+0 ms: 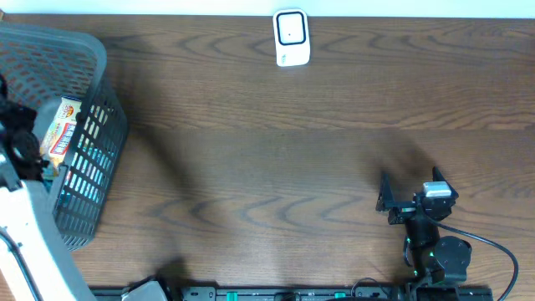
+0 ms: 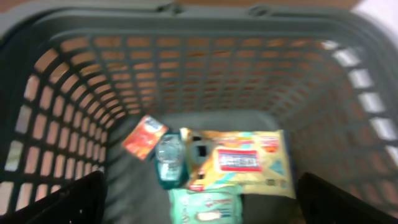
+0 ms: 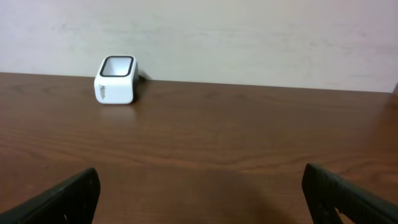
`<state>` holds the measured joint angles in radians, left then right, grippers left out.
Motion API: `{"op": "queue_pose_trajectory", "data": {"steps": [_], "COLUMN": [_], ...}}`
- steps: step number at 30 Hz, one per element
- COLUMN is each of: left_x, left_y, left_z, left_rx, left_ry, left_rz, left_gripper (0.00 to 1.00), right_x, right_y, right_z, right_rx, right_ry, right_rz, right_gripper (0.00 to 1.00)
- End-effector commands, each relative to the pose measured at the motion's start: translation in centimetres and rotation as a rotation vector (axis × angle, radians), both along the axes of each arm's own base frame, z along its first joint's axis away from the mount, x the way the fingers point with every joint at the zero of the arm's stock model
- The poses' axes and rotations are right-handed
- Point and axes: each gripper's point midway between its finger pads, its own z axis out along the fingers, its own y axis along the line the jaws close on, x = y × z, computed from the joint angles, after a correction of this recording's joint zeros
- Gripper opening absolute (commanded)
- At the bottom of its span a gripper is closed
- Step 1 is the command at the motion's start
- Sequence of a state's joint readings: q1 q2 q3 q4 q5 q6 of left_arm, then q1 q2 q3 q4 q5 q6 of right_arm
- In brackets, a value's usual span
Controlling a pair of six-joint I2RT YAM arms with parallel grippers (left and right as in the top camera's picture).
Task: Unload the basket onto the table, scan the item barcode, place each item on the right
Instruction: 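Reach the left gripper into the basket and grasp the blue Listerine bottle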
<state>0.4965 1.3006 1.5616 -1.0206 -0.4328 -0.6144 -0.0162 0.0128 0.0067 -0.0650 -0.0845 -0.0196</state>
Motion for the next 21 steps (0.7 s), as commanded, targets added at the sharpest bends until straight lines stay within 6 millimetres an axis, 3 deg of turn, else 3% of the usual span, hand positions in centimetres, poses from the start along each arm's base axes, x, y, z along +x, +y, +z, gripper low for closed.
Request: {"op": "queue_pose_trajectory", "data": {"steps": [1,7,12,18,21], "left_x": [-0.9,0.1,-0.2,-1.6,-1.1], "left_y": [2.1,2.9,3.8,5.0,5.0], "left_z": [-2.2,-7.1,-10.8,-13.6,-14.6], "left_rx": [-0.054,-0.236,-0.354,-0.421,-0.452], "left_ry": [0.047,0.107,0.175,0.248,0.236], "left_rz": [0.114,0.103,0.134,0.187,0.155], "left_gripper": [0.98,0.98,0.98,0.98,0.98], "right_x": [0.0,0.0,0.0,0.0,0.0], "right_y": [0.3,0.3,0.3,0.3,0.3], "right_z": [-0.1,-0.1,-0.1,-0.1,-0.1], "right_rx": [-0.005,-0.005,-0.005,-0.005,-0.005], "right_ry": [0.003,0.003,0.003,0.003,0.003], "right_rz": [0.011,0.01,0.011,0.011,0.011], "right_gripper": [0.99,0.99,0.99,0.99,0.99]}}
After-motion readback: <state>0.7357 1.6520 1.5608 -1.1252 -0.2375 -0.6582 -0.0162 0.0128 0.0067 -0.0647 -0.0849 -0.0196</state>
